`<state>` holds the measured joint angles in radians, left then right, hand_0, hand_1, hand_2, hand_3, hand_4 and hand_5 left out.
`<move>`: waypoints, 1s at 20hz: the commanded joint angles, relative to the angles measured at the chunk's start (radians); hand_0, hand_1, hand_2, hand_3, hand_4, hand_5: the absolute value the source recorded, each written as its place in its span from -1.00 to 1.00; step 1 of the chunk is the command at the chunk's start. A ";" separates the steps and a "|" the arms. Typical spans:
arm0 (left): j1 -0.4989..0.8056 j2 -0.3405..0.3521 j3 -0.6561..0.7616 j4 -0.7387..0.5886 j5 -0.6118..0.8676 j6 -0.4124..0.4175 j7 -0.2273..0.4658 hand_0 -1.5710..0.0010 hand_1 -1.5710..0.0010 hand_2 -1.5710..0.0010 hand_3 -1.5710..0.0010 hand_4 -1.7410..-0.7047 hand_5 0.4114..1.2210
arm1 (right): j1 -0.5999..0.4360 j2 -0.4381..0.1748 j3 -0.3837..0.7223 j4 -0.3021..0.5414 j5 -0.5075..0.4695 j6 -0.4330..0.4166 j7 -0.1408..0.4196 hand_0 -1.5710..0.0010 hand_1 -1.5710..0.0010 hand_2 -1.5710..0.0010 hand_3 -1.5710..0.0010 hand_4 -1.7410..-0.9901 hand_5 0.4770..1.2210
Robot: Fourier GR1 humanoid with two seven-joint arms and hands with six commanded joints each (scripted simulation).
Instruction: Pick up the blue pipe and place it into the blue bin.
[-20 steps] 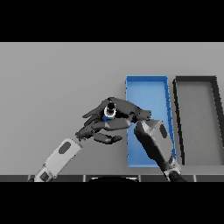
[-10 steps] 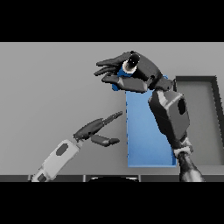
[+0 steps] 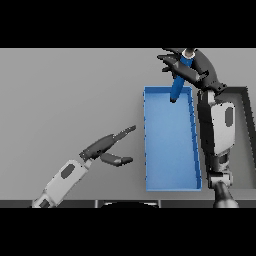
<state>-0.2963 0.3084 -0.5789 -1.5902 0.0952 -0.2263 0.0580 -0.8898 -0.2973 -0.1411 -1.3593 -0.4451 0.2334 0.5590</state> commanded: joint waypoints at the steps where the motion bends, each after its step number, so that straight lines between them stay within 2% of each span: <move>1: -0.001 -0.015 -0.010 0.001 -0.003 0.003 0.007 1.00 1.00 1.00 1.00 0.76 -0.88 | 0.023 0.004 -0.004 0.014 0.010 0.002 0.007 -1.00 -1.00 -1.00 -1.00 -0.36 1.00; 5: -0.001 -0.006 -0.006 -0.006 -0.005 0.006 0.015 1.00 1.00 1.00 1.00 0.77 -0.86 | 0.170 0.012 -0.006 -0.007 0.065 -0.035 0.051 -1.00 -1.00 -1.00 -1.00 -0.36 1.00; 8: 0.000 -0.020 -0.019 -0.001 -0.014 0.009 0.024 1.00 1.00 1.00 1.00 0.76 -0.86 | 0.282 -0.038 0.081 0.004 0.059 -0.146 0.051 -1.00 -1.00 -1.00 -1.00 -0.36 1.00; 10: -0.001 -0.028 -0.019 0.005 -0.018 0.014 0.018 1.00 1.00 1.00 1.00 0.77 -0.85 | 0.327 -0.085 0.161 0.008 0.028 -0.194 0.051 -1.00 -1.00 -1.00 -0.38 -0.59 1.00; 11: -0.005 -0.023 -0.011 0.009 -0.010 0.011 0.025 1.00 1.00 1.00 1.00 0.76 -0.85 | 0.343 -0.112 0.213 0.013 0.005 -0.211 0.051 -1.00 -1.00 -1.00 -0.50 -0.54 1.00; 14: 0.005 -0.024 -0.024 -0.001 -0.019 0.013 0.022 1.00 1.00 1.00 1.00 0.77 -0.84 | 0.404 -0.194 0.354 0.004 -0.067 -0.277 0.051 -1.00 -1.00 -1.00 0.12 -0.77 0.96; 16: 0.006 -0.023 -0.021 -0.005 -0.017 0.013 0.016 1.00 1.00 1.00 1.00 0.76 -0.85 | 0.397 -0.265 0.487 0.025 -0.162 -0.378 0.051 -1.00 -1.00 -1.00 -0.29 -0.58 0.94; 17: 0.010 -0.023 -0.025 -0.009 -0.017 0.013 0.015 1.00 1.00 1.00 1.00 0.76 -0.85 | 0.384 -0.300 0.545 0.052 -0.243 -0.429 0.051 -0.86 -0.76 -0.70 -0.03 -0.45 0.92; 18: 0.010 -0.018 -0.018 -0.009 -0.012 0.013 0.011 1.00 1.00 1.00 1.00 0.76 -0.84 | 0.375 -0.340 0.603 0.058 -0.321 -0.455 0.051 -0.49 -0.41 -0.36 0.18 -0.30 0.88; 19: 0.008 -0.017 -0.021 -0.008 -0.018 0.013 0.015 1.00 1.00 1.00 1.00 0.76 -0.84 | 0.357 -0.358 0.651 0.060 -0.398 -0.477 0.051 -0.19 -0.13 -0.09 0.34 -0.10 0.83; 20: 0.010 -0.009 -0.020 -0.021 -0.015 0.011 0.013 1.00 1.00 1.00 1.00 0.76 -0.84 | 0.321 -0.392 0.710 0.080 -0.470 -0.508 0.051 0.05 0.10 0.13 0.47 0.06 0.87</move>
<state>-0.2862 0.2995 -0.5983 -1.6116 0.0807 -0.2158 0.0689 -0.5691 -0.6904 0.5688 -1.2795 -0.9147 -0.2720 0.6094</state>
